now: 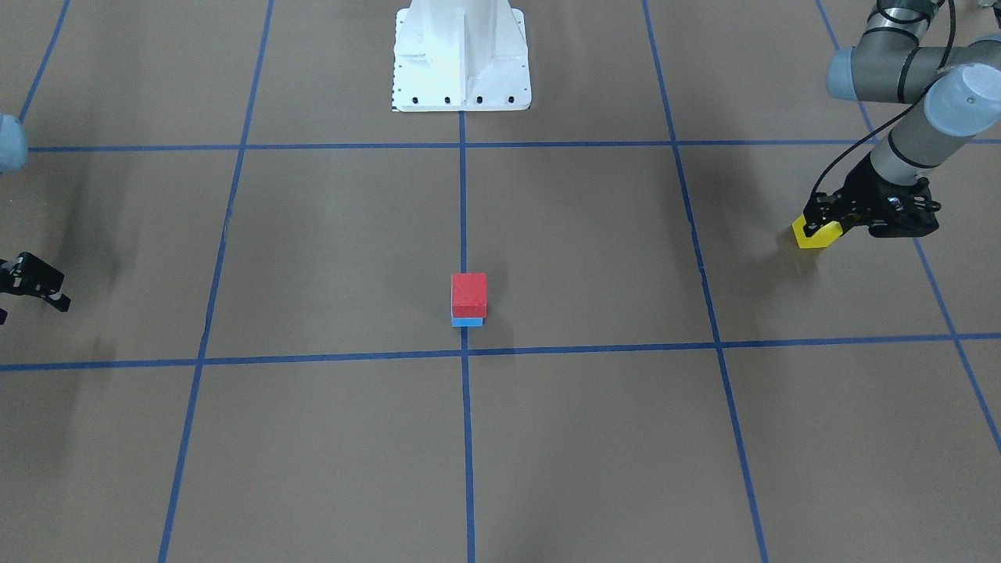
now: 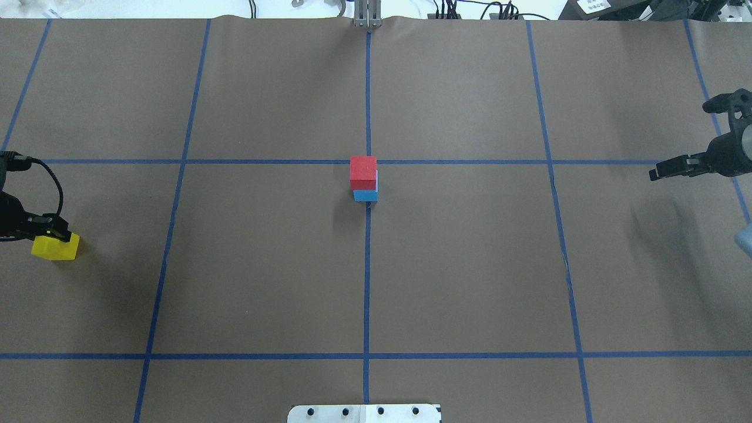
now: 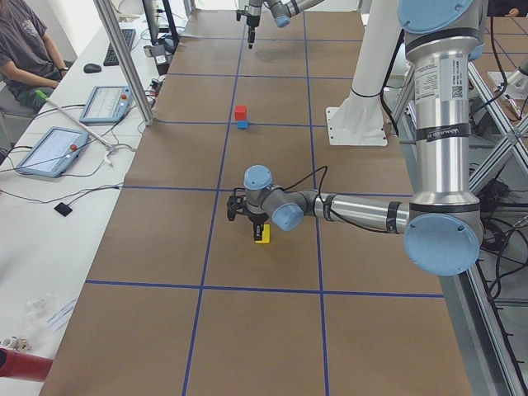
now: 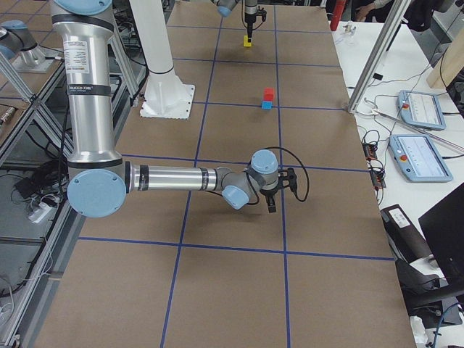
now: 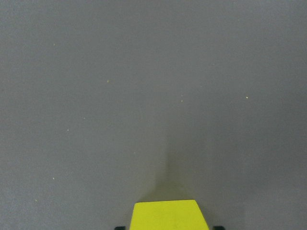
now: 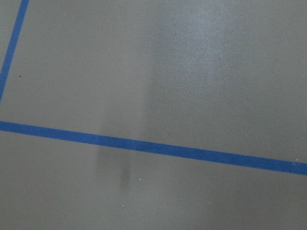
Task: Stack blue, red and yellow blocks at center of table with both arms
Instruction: 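Lower the left gripper onto the yellow cube and close it, then lift the yellow cube and carry it over the red cube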
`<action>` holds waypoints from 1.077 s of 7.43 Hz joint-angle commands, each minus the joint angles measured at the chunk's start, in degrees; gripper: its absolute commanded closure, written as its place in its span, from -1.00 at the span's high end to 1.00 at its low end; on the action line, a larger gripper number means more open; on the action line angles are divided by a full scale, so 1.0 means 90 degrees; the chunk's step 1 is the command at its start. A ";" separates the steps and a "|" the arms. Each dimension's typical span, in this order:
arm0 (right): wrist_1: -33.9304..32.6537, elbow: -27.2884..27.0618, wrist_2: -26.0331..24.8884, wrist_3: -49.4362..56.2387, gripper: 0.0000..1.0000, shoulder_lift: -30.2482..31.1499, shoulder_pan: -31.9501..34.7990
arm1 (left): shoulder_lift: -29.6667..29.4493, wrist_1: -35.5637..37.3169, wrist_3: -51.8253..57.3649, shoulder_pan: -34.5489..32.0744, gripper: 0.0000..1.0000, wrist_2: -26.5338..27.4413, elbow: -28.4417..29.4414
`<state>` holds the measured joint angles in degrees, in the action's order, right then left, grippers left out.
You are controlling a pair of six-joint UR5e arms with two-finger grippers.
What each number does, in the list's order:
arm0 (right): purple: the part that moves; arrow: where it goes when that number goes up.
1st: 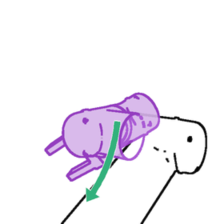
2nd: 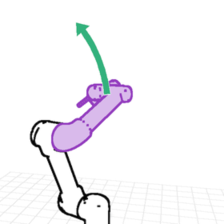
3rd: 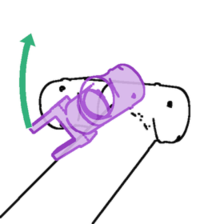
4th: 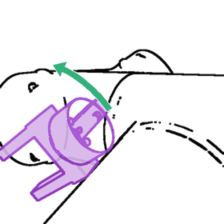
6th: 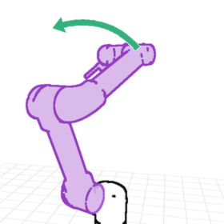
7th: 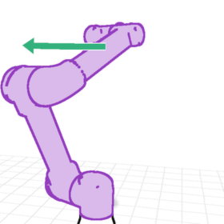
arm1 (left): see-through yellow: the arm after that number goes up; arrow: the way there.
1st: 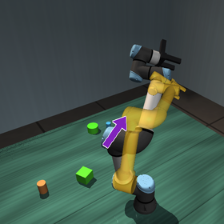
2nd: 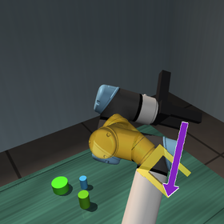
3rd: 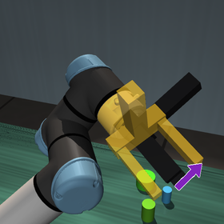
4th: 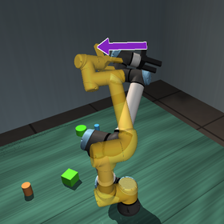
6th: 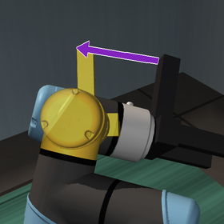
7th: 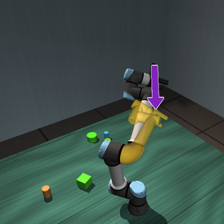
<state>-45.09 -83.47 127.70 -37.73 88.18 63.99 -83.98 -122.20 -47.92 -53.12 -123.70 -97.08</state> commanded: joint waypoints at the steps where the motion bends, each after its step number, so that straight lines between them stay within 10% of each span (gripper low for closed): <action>1: 0.0000 0.0007 0.0000 0.0003 0.98 -0.0003 -0.0010 | -0.0208 0.0449 -0.0017 -0.0025 -1.00 -0.0451 -0.0480; 5: 0.0000 -0.0002 0.0000 0.0003 0.99 -0.0081 -0.0010 | -0.4515 0.4635 -0.0802 0.0031 -1.00 -0.0351 -0.0982; 8: 0.0019 -0.0003 -0.0010 0.0003 0.99 -0.0140 -0.0010 | -0.6988 0.4681 -0.1862 0.0999 -1.00 0.0990 0.1390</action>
<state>-45.05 -83.57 127.71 -37.70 87.13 63.90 -136.36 -80.63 -62.09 -46.31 -117.57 -95.86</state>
